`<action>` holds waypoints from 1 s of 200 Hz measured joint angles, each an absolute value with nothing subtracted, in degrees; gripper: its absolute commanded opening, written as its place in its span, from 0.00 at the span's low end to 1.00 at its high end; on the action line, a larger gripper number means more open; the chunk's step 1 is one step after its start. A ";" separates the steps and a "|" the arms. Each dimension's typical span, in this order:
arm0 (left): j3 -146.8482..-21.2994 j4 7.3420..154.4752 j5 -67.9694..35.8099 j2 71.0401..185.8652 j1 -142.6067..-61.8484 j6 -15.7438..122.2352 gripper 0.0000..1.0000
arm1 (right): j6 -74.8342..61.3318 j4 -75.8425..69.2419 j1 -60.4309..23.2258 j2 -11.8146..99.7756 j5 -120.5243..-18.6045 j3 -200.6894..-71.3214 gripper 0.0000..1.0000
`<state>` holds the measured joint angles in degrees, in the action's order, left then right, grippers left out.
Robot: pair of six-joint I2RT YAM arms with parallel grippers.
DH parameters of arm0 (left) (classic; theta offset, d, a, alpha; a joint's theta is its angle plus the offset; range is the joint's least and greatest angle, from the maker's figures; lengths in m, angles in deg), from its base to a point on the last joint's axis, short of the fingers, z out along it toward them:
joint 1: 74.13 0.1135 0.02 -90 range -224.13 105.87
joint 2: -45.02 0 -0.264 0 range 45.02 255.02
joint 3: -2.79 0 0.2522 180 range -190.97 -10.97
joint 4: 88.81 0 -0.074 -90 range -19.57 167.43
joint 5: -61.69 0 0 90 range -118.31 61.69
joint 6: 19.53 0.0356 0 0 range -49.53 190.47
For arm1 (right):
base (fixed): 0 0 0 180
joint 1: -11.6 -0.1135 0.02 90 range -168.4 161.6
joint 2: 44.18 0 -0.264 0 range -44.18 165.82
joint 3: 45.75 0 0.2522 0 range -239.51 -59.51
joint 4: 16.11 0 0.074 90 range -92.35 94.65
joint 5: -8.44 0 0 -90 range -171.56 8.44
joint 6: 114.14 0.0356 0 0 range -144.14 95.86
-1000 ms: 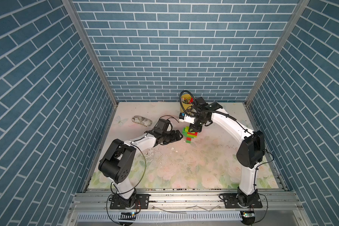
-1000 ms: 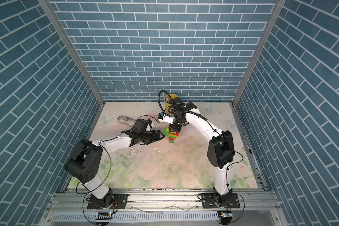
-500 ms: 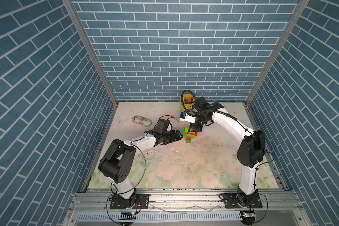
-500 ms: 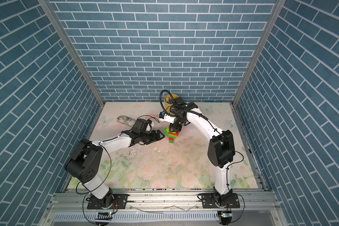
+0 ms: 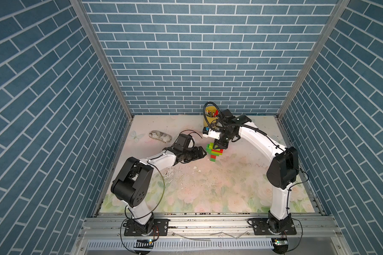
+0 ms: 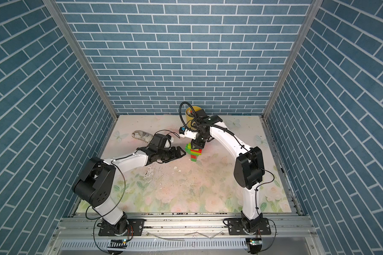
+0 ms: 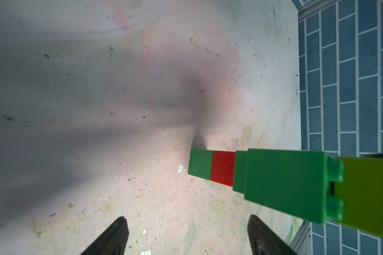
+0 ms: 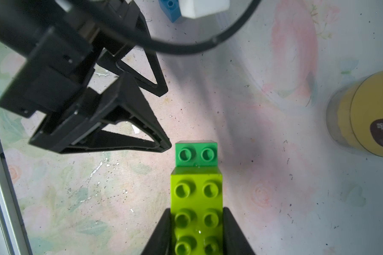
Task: Assemble a spoon with lego
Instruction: Assemble the lego brick with the lego brick.
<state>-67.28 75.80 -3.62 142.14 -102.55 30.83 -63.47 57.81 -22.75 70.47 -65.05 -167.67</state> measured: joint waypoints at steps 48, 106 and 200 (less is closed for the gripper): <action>-67.28 75.80 -3.62 142.10 -102.53 30.85 0.86 | -63.47 59.30 -22.66 71.91 -65.05 -168.37 0.00; -67.28 75.73 -3.67 142.10 -102.53 31.31 0.86 | -63.34 59.23 -23.19 71.17 -65.88 -169.03 0.29; -67.28 75.51 -4.06 141.29 -102.42 31.70 0.87 | -61.89 62.53 -24.23 77.09 -72.53 -168.66 0.50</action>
<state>-67.28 75.51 -4.06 141.29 -102.42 31.70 -61.89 62.53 -24.23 77.09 -72.53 -168.66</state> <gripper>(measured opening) 0.864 0.479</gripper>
